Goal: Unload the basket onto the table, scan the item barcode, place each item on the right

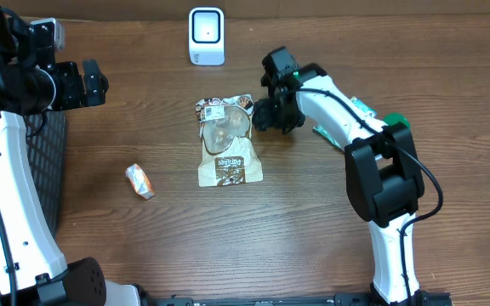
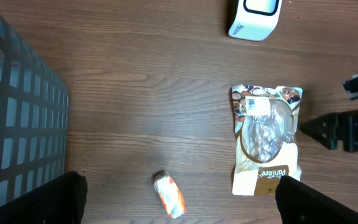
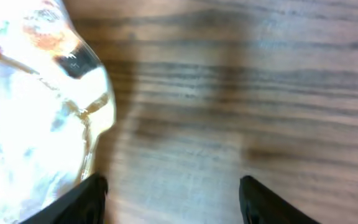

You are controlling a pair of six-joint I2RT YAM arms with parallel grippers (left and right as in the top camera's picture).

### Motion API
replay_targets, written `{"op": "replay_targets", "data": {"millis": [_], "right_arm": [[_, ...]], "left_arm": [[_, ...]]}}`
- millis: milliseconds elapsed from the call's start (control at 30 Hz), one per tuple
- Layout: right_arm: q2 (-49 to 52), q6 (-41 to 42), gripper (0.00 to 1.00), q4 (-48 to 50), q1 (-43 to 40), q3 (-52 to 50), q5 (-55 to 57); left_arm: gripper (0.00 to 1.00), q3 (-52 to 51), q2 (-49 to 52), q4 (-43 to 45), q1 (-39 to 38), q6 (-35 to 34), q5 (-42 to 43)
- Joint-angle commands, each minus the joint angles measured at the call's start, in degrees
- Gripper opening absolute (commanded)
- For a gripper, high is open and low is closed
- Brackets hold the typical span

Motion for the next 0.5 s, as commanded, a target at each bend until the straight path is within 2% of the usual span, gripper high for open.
{"op": "replay_targets", "data": {"millis": [0, 233, 433, 467], "right_arm": [[-6.1, -0.3, 0.67, -5.4, -2.6, 8.5, -2.1], [-13.4, -2.0, 0.75, -24.0, -8.2, 21.3, -3.3], [-17.2, -2.1, 0.75, -30.3, -12.5, 22.4, -7.6], [-17.2, -2.0, 0.75, -30.9, -12.9, 22.4, -7.6]], "left_arm": [[1.00, 0.7, 0.2, 0.2, -0.3, 1.1, -0.4], [1.00, 0.7, 0.2, 1.9, -0.3, -5.7, 1.1], [1.00, 0.5, 0.3, 2.1, -0.3, -10.8, 6.3], [0.95, 0.5, 0.3, 1.9, -0.5, -11.7, 6.5]]}}
